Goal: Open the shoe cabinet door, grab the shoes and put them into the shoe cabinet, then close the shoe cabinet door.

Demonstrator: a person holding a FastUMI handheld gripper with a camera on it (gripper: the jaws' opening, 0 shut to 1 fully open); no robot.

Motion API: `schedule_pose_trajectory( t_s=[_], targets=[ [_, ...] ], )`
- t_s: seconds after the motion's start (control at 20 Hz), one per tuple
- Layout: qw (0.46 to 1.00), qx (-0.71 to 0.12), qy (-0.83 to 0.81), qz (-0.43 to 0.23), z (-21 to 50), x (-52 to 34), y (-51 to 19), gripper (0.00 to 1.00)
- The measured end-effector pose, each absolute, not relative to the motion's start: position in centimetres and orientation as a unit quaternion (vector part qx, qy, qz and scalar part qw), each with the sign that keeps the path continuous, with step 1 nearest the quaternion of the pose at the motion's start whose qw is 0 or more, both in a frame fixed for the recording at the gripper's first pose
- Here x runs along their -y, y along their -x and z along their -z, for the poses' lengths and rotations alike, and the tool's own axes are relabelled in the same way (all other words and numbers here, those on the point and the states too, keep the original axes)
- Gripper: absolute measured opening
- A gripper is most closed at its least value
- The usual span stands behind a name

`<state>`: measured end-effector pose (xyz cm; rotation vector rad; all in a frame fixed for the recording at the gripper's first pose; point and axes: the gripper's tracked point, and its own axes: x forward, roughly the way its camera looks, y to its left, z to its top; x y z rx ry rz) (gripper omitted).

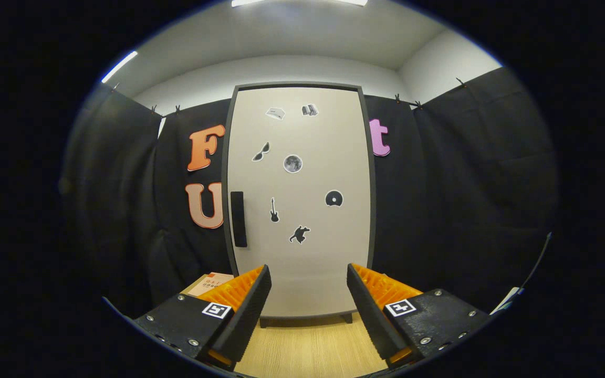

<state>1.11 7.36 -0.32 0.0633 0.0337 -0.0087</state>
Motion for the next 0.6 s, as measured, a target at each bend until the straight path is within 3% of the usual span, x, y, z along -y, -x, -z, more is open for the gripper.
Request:
schedule_pose_trajectory(
  t_s=[0.6],
  targets=[
    [1.000,-0.002,-0.027,0.011,-1.1,-7.7,3.4,0.92]
  ],
)
